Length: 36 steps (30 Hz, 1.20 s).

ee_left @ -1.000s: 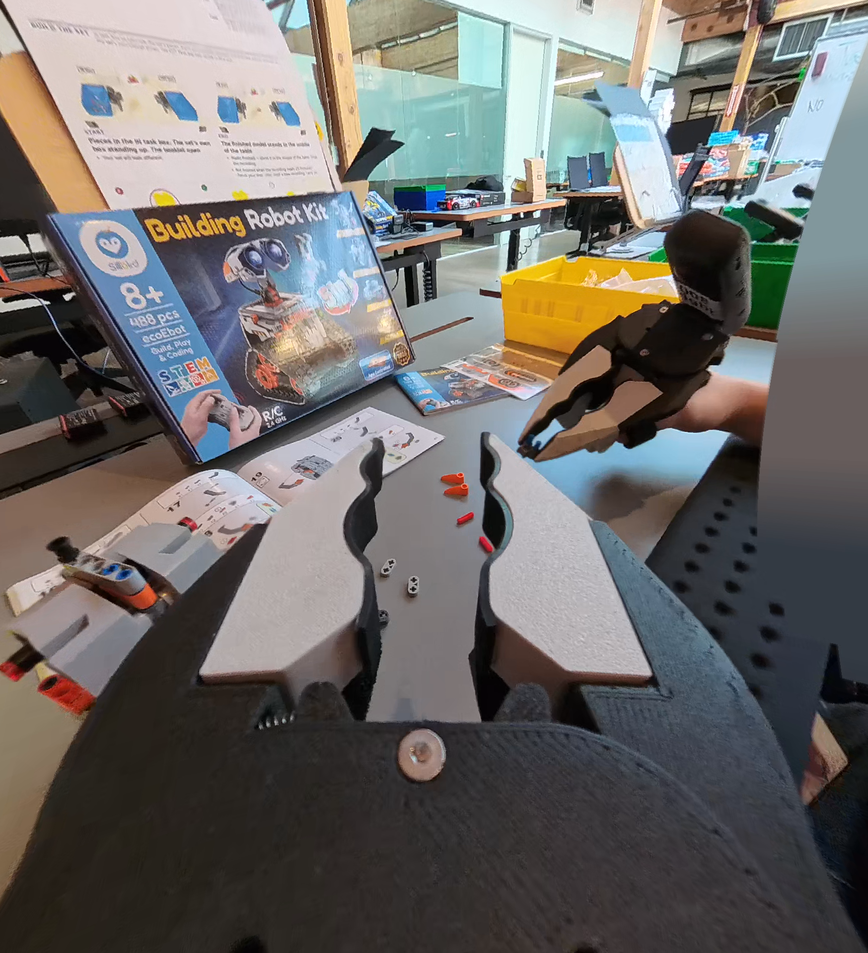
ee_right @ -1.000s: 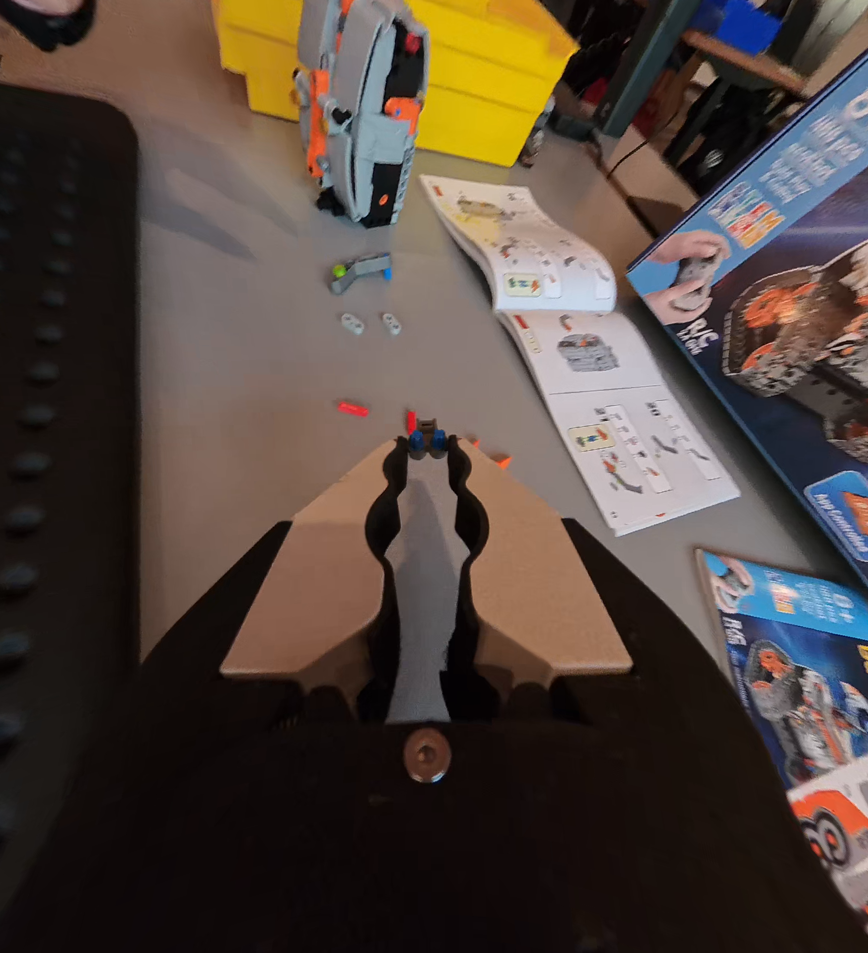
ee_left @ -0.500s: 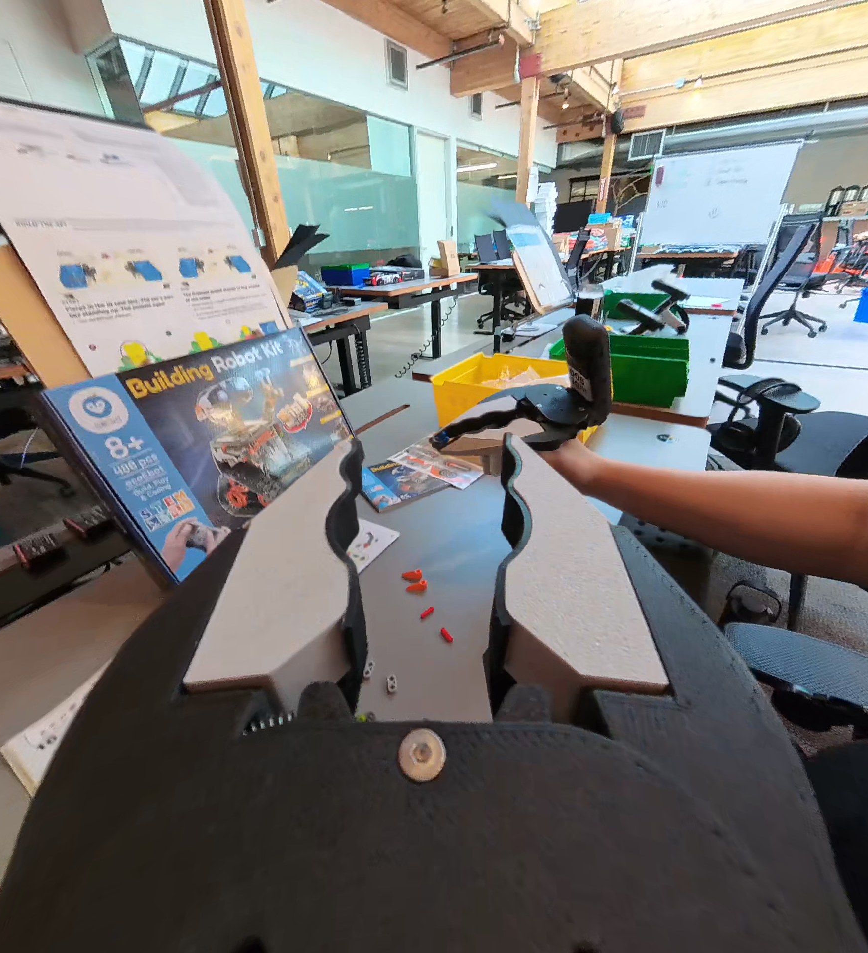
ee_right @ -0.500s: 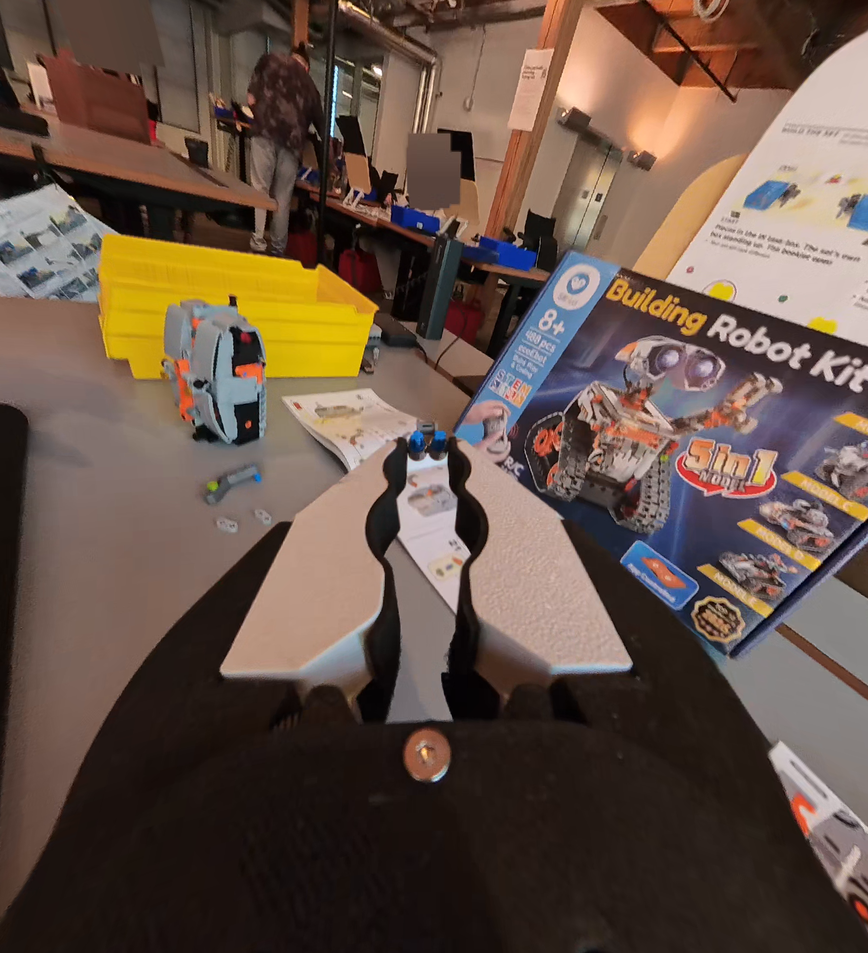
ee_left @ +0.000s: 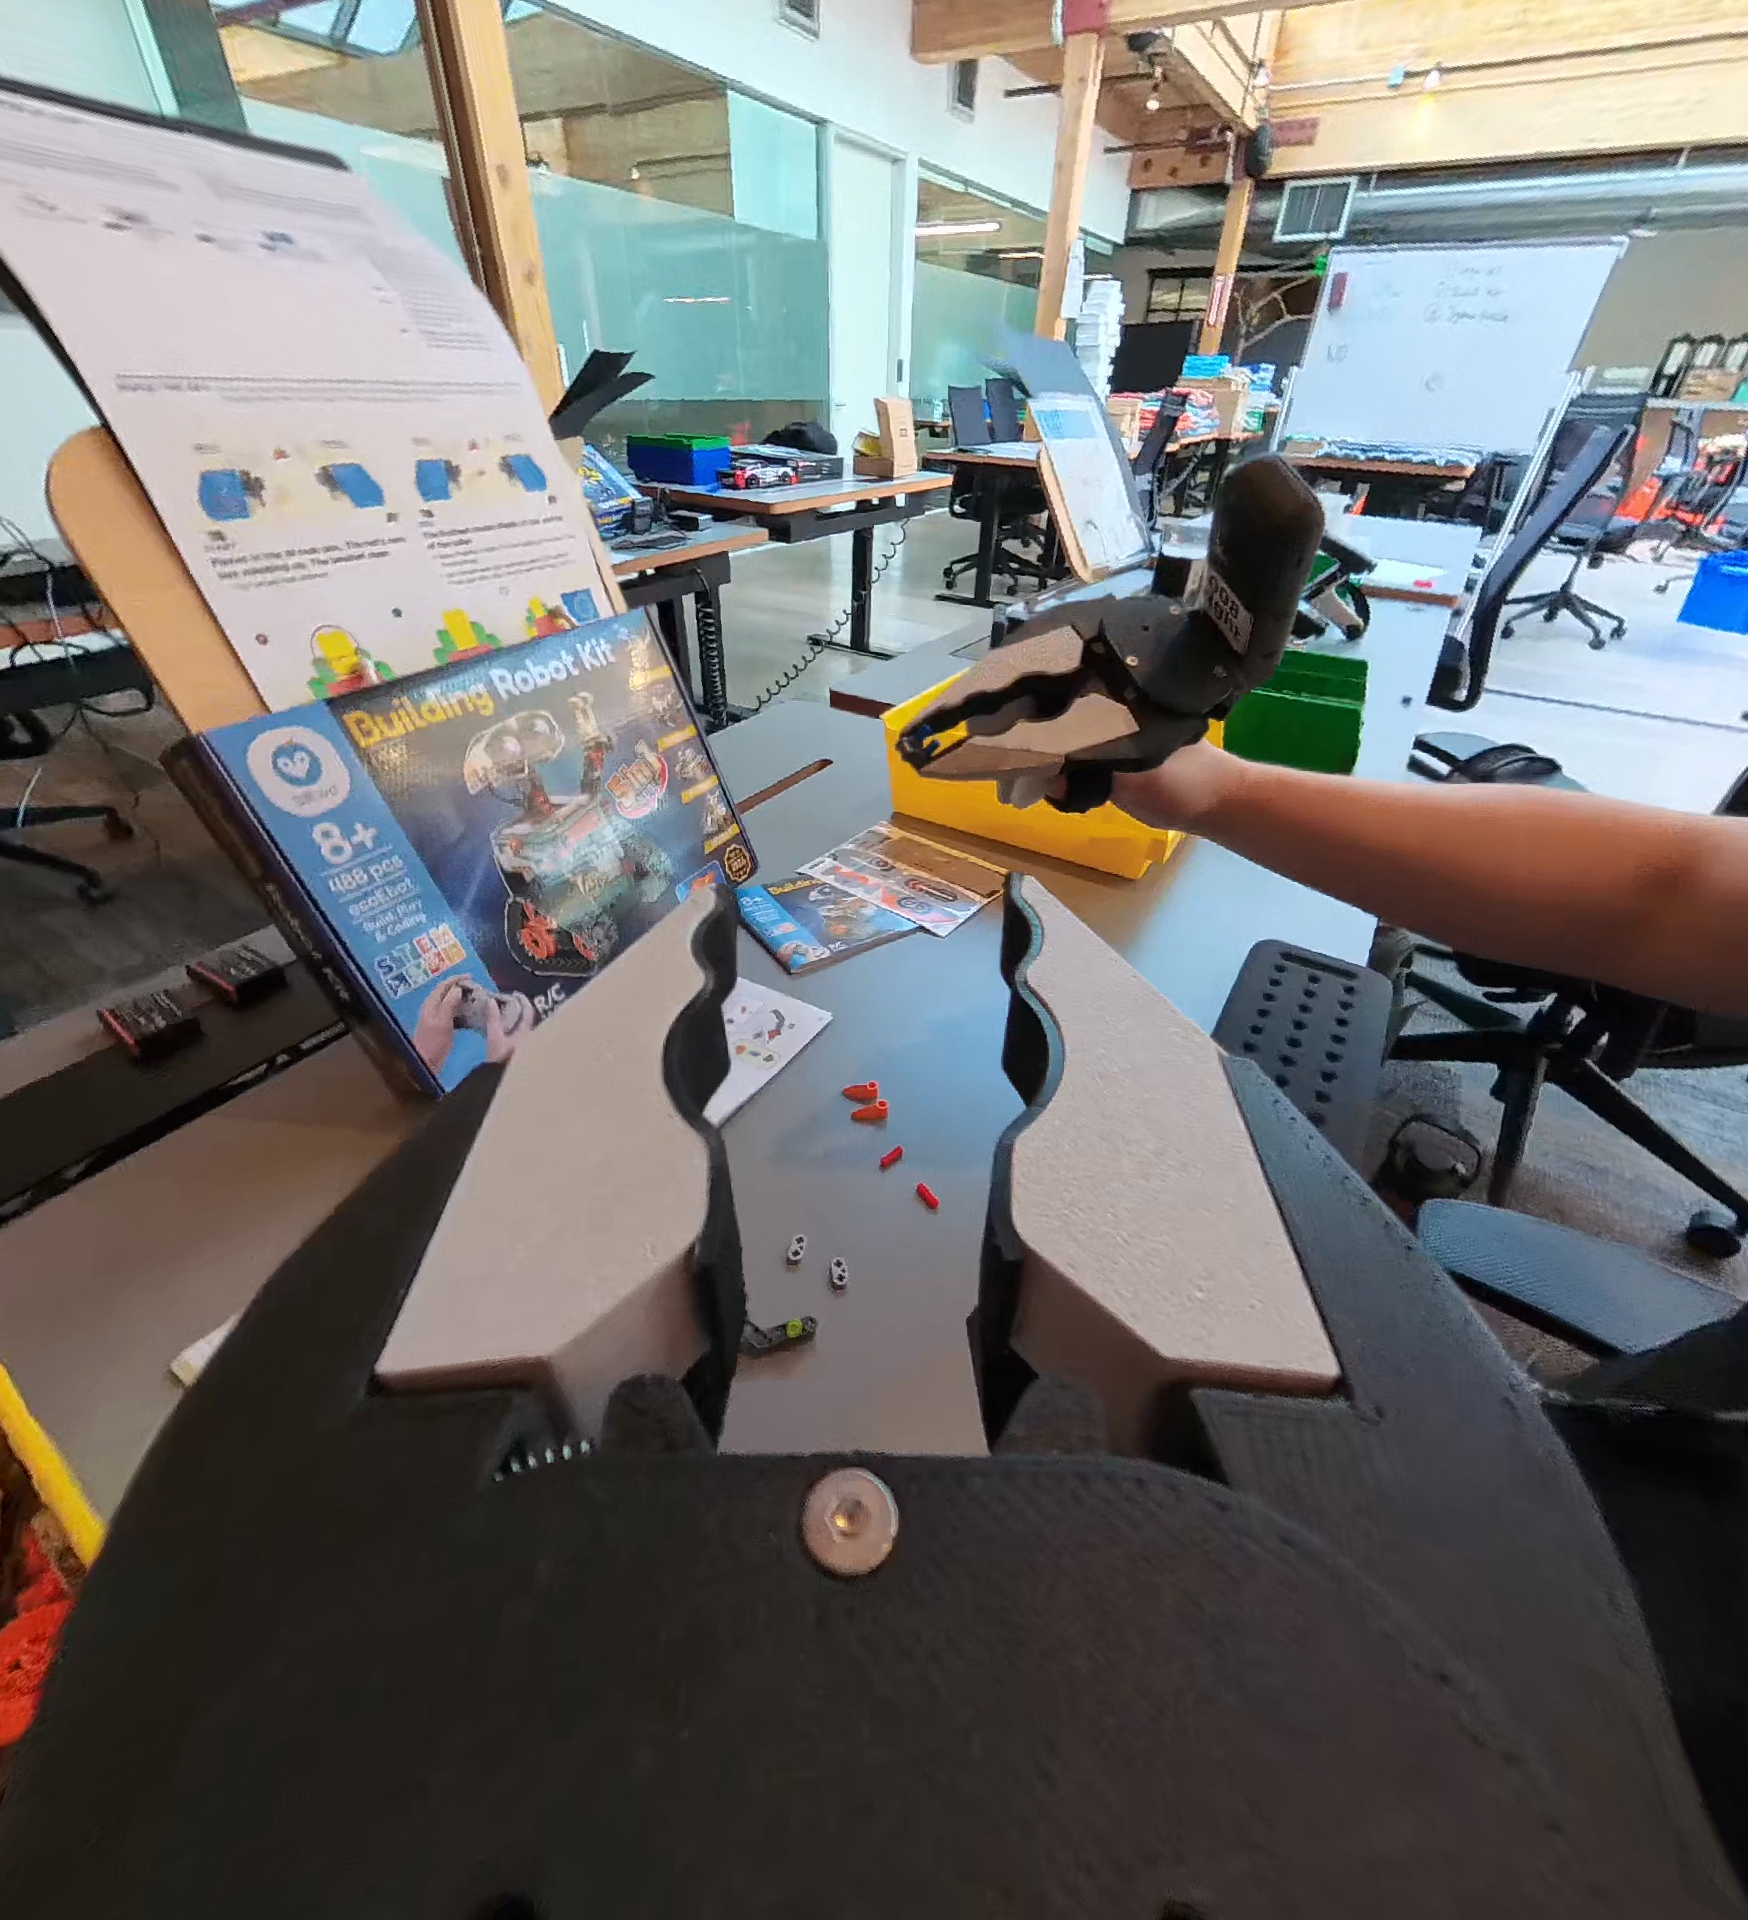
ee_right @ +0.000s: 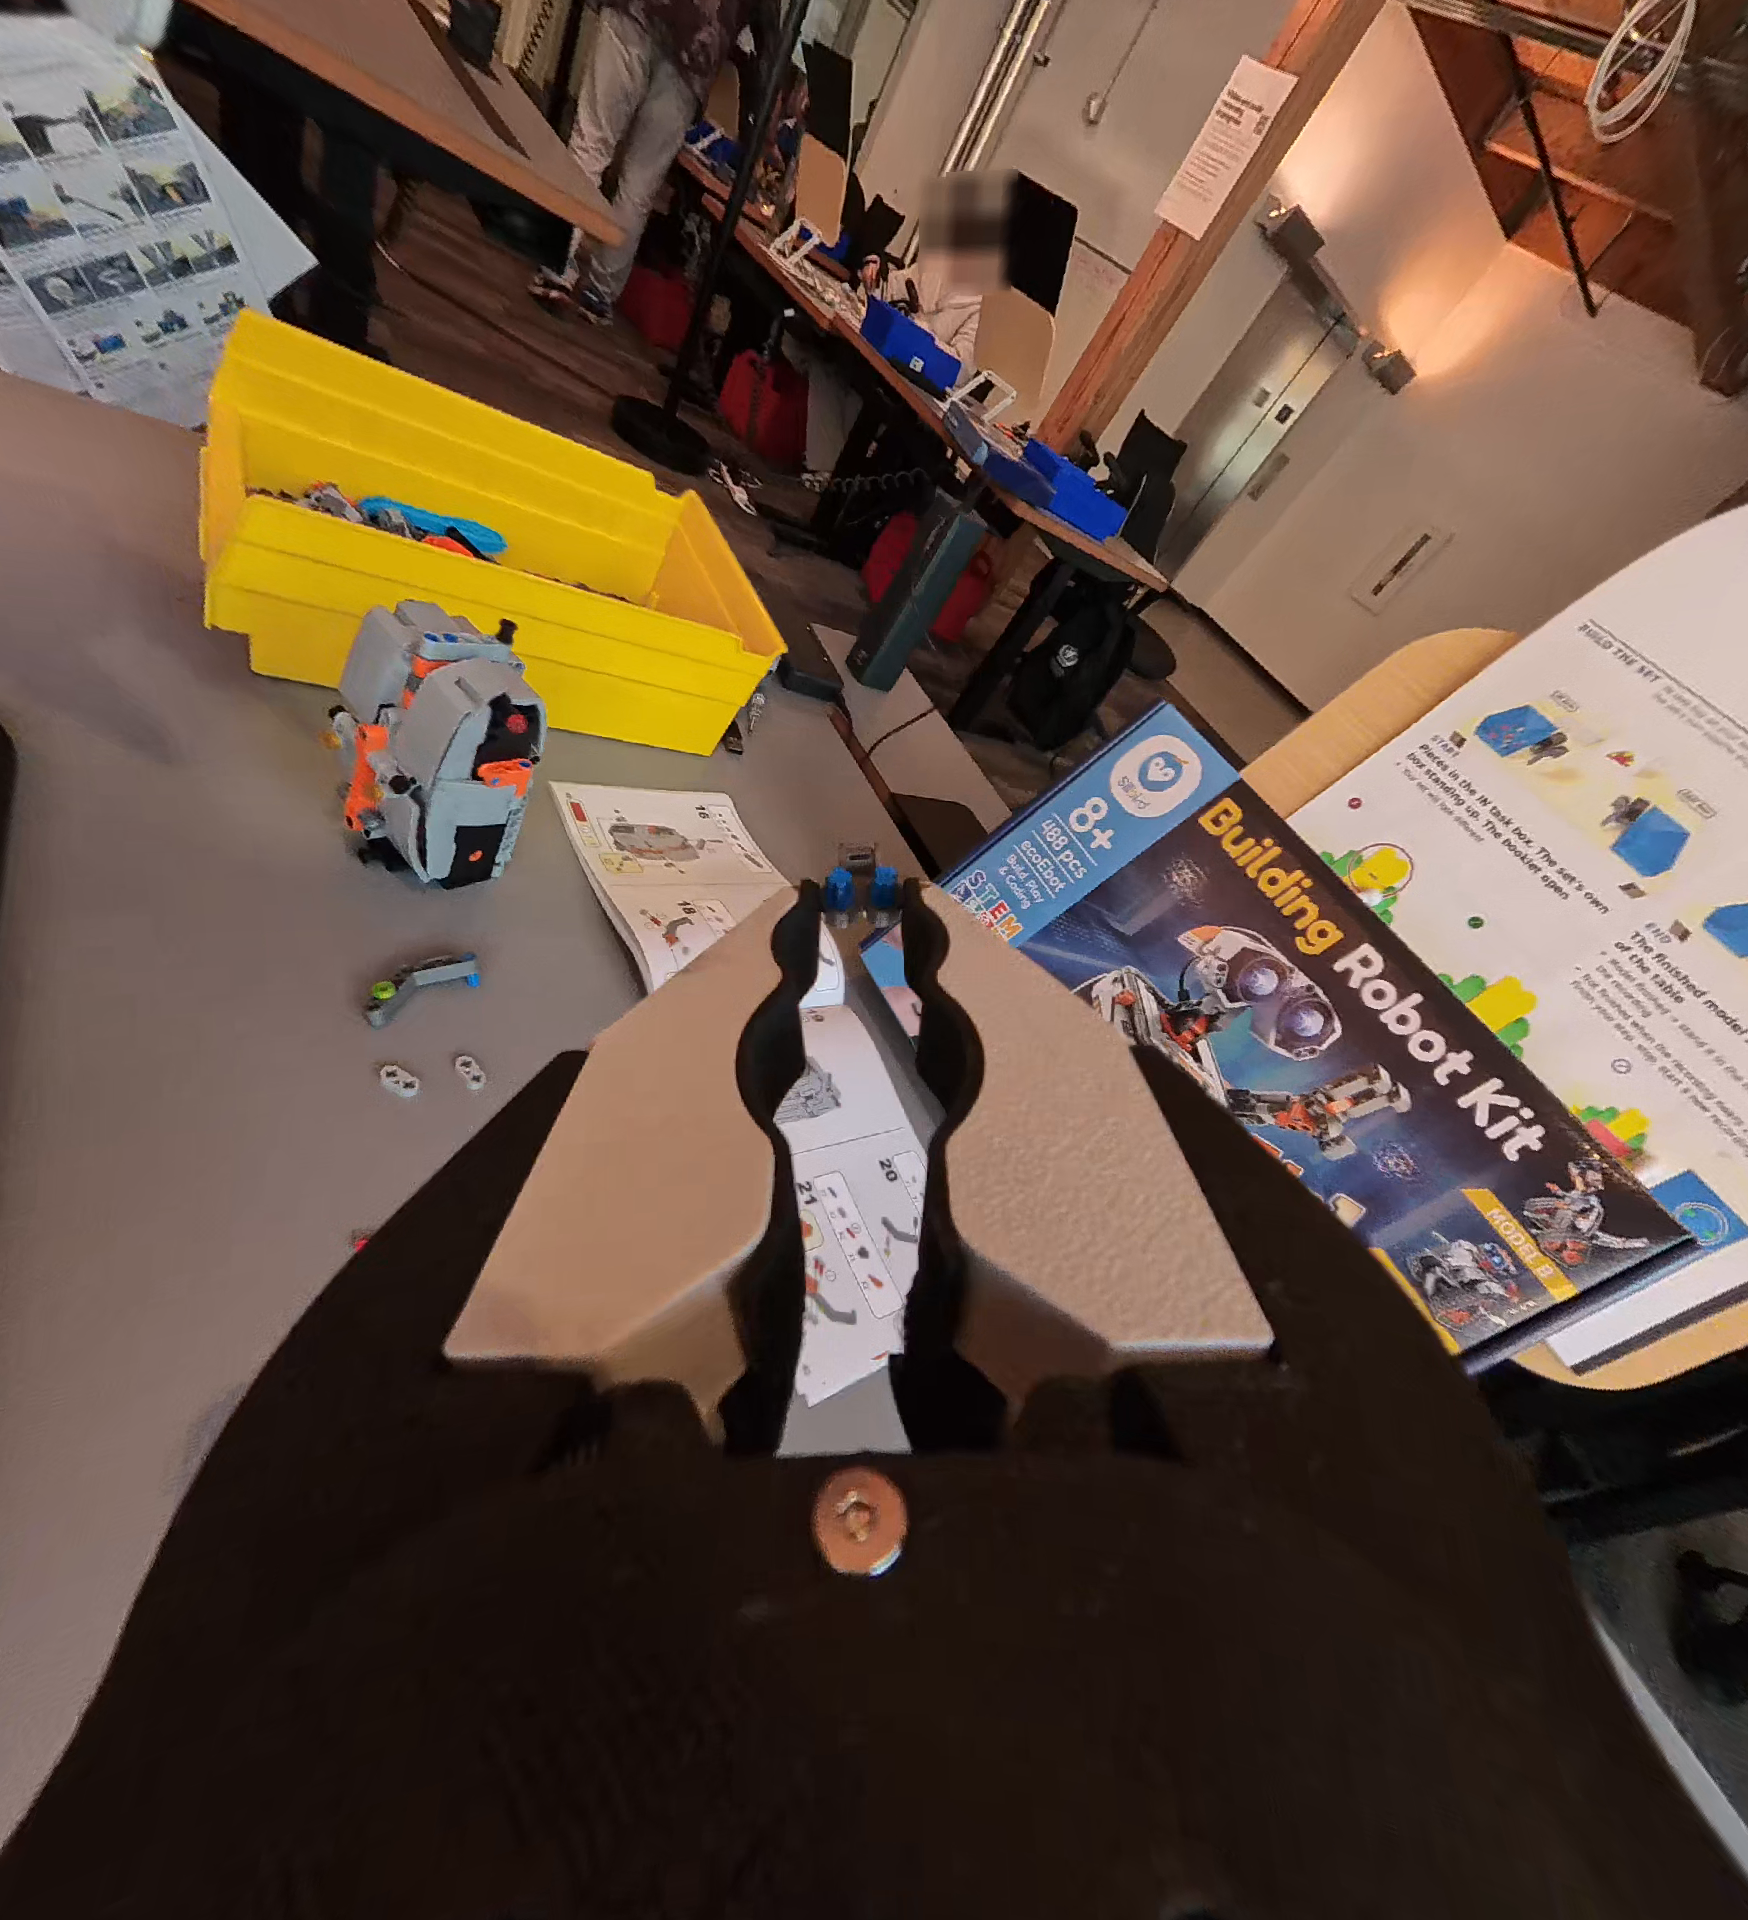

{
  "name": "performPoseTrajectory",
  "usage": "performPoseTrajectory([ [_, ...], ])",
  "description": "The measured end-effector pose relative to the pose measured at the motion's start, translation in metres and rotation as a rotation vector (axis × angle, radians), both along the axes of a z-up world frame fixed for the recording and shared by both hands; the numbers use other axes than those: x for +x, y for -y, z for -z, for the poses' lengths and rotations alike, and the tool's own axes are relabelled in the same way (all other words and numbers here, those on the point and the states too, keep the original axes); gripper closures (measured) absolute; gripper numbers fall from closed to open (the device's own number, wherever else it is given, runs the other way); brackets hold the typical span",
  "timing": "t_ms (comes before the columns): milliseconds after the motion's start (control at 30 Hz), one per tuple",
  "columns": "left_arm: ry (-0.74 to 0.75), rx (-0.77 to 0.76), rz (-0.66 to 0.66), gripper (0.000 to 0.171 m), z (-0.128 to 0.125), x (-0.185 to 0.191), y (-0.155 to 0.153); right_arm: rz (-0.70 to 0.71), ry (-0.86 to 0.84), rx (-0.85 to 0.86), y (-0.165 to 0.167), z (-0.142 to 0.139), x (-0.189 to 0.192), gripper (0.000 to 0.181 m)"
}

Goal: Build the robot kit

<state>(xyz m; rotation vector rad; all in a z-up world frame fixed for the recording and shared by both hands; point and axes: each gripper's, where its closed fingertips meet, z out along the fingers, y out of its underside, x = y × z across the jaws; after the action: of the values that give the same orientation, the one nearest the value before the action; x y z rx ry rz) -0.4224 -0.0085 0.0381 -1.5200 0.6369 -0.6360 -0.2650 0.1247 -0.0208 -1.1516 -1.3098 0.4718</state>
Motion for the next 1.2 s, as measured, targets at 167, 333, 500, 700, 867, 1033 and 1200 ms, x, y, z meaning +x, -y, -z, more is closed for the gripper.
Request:
performPoseTrajectory([
  [167, -0.003, 0.015, 0.072, 0.128, 0.012, 0.028, -0.005, -0.017, -0.038, 0.065, 0.021, 0.024, -0.011, 0.166],
  [333, 0.060, -0.021, 0.153, 0.151, 0.072, 0.063, -0.028, -0.072, -0.134, 0.129, 0.033, 0.071, -0.030, 0.166],
  [500, -0.024, -0.060, 0.166, 0.161, 0.109, 0.096, -0.075, -0.136, -0.115, 0.188, 0.019, 0.086, -0.046, 0.166],
  [700, 0.104, 0.018, 0.139, 0.163, 0.035, 0.112, -0.111, -0.106, -0.213, 0.079, 0.000, 0.091, -0.039, 0.166],
  [867, 0.072, -0.009, 0.135, 0.164, 0.055, 0.110, -0.108, -0.097, -0.224, 0.136, 0.008, 0.075, -0.026, 0.166],
  [1033, -0.011, -0.073, 0.109, 0.168, 0.120, 0.097, -0.101, -0.177, -0.268, 0.025, 0.024, 0.070, -0.034, 0.166],
  [1200, 0.178, -0.264, 0.239, 0.171, 0.155, 0.108, -0.072, -0.277, -0.194, -0.001, 0.030, 0.088, -0.047, 0.166],
])
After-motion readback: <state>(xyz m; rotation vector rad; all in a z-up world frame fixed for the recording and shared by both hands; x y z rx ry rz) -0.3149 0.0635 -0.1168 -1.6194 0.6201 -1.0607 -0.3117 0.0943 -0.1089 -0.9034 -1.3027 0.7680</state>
